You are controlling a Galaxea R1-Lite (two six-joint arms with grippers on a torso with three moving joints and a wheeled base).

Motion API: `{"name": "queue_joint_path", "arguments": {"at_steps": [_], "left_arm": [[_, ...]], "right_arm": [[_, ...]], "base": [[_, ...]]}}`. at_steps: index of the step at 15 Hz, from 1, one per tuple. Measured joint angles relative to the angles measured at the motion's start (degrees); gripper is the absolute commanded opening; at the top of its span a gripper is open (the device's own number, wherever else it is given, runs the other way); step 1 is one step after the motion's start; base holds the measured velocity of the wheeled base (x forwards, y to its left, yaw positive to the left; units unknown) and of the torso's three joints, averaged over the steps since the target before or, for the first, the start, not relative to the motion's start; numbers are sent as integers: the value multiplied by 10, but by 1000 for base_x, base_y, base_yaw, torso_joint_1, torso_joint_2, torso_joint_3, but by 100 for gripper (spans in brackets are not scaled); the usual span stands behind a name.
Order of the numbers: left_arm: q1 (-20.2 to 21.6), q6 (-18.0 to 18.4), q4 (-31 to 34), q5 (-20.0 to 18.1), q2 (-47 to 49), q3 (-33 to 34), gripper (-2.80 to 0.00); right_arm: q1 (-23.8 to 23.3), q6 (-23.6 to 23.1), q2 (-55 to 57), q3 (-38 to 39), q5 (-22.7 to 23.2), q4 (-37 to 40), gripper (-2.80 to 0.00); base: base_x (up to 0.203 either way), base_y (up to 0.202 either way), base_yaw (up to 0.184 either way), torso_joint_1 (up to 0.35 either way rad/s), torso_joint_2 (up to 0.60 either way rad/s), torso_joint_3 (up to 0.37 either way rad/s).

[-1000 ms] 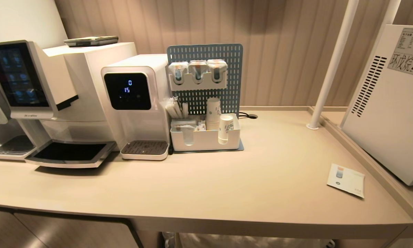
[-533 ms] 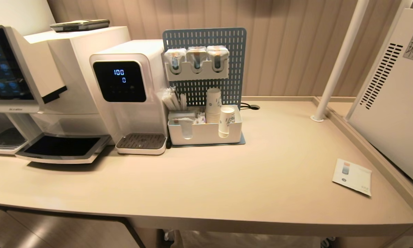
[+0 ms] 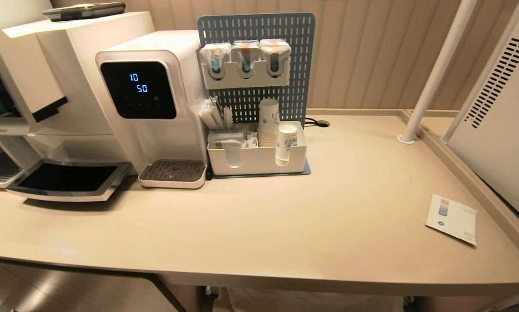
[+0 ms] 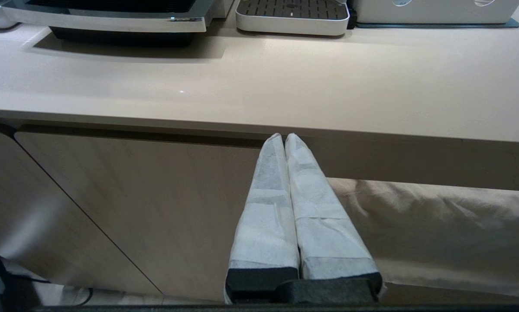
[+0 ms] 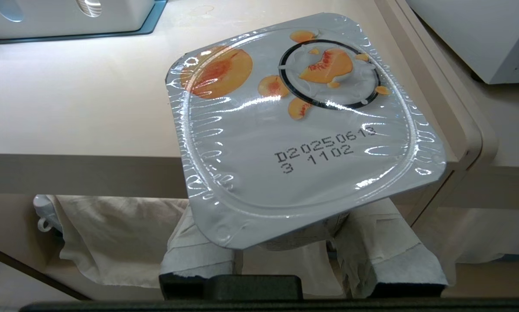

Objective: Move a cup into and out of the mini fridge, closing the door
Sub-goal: Place the yoghurt on the table

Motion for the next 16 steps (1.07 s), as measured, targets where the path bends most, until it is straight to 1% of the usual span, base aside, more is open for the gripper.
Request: {"name": "queue_joint_path", "arguments": {"at_steps": [2, 8, 11, 16], "left_arm": [[0, 0, 0, 0, 0, 0, -280], [0, 0, 0, 0, 0, 0, -280], [0, 0, 0, 0, 0, 0, -280], [0, 0, 0, 0, 0, 0, -280]], "right_arm": [[0, 0, 0, 0, 0, 0, -280], [0, 0, 0, 0, 0, -1, -280], [1, 0, 0, 0, 0, 0, -280], [1, -2, -1, -1, 0, 5, -280]], "base": [[0, 0, 0, 72, -44, 39], [0, 0, 0, 279, -166, 95], [0, 0, 0, 61, -42, 22], [0, 0, 0, 0, 0, 0]]}}
